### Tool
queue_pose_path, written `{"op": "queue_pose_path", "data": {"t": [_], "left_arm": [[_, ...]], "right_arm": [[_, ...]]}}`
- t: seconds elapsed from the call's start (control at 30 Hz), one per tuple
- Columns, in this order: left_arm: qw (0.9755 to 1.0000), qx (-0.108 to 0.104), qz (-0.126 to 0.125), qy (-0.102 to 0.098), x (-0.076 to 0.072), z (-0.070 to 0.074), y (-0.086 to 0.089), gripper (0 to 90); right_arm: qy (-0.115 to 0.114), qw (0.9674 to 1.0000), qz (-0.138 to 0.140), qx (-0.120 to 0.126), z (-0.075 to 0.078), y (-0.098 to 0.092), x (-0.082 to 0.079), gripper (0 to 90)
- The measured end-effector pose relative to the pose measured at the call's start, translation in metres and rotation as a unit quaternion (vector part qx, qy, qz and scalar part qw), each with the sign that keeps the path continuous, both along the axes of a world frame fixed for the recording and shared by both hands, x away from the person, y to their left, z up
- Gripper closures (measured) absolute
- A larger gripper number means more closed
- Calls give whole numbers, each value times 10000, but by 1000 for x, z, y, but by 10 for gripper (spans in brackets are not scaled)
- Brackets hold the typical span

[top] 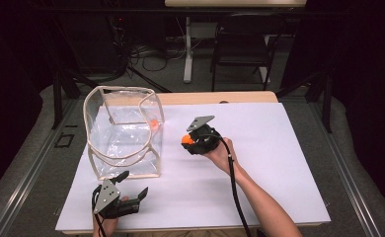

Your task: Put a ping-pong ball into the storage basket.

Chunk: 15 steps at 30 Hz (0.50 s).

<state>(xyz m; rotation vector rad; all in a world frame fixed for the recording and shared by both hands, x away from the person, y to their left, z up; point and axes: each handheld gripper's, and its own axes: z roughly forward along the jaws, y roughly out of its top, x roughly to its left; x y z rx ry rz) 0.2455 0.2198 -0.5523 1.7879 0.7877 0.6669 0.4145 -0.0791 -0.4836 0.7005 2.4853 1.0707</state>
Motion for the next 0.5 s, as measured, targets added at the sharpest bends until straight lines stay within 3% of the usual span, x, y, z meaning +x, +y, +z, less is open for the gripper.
{"op": "queue_pose_path", "data": {"t": [0.5], "left_arm": [[10000, 13, -18, 3, -1, 0, -2, 156]], "right_arm": [[-67, 9999, -10, 77, 13, -5, -2, 506]]}}
